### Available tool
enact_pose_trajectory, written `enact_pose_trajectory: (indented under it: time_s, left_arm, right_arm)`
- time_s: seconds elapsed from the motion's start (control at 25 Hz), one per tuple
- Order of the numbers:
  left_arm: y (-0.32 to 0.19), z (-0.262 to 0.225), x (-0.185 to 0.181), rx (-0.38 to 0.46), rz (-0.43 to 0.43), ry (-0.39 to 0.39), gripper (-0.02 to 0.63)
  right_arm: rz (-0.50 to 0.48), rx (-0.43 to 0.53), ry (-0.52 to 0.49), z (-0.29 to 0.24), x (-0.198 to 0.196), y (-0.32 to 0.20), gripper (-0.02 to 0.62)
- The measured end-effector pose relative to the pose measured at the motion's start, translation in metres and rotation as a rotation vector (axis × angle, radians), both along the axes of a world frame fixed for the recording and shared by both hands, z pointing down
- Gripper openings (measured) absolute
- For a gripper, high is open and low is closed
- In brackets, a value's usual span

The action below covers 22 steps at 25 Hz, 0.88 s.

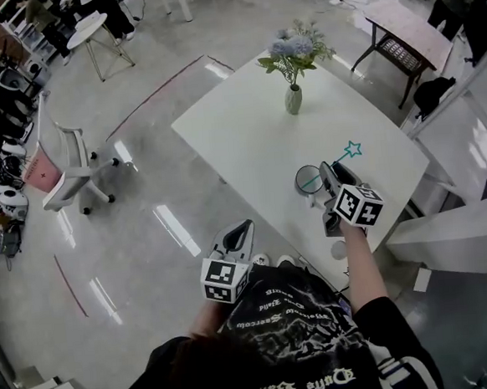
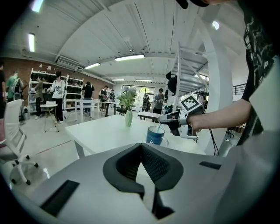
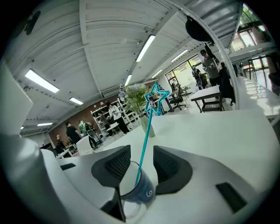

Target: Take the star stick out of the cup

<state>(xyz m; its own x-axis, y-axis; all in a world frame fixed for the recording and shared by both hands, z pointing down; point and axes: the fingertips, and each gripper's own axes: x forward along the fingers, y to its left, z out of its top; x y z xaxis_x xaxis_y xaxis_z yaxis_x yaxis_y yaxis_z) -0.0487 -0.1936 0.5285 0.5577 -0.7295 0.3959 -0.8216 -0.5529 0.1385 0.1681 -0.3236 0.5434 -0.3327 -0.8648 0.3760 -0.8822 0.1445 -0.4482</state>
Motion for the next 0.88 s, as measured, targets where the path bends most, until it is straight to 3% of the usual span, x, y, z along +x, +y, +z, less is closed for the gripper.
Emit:
enact_pose_trajectory:
  time_s: [0.08,0.28,0.56,0.88]
  left_arm:
    - [0.001,0.001,0.003,-0.003,0.000,-0.001,0.020]
    - [-0.001,0.001,0.000,0.000,-0.008,-0.003,0.020]
    - [-0.002,0.000,-0.002,0.004,-0.001,-0.010,0.020]
    - [-0.001,-0.002,-0.009,-0.008,-0.011,0.011,0.020]
  right_arm:
    - [0.006,0.000,-0.011,0.001,0.002,-0.002,0.153]
    - [0.039,0.009,-0.020,-0.001,0.004,-0.005,0.037]
    - [0.045,0.032,-0.079,-0.004,0.000,-0.009,0.020]
    - [0.032,0.086,-0.042,-0.018,-0.007,-0.009,0.018]
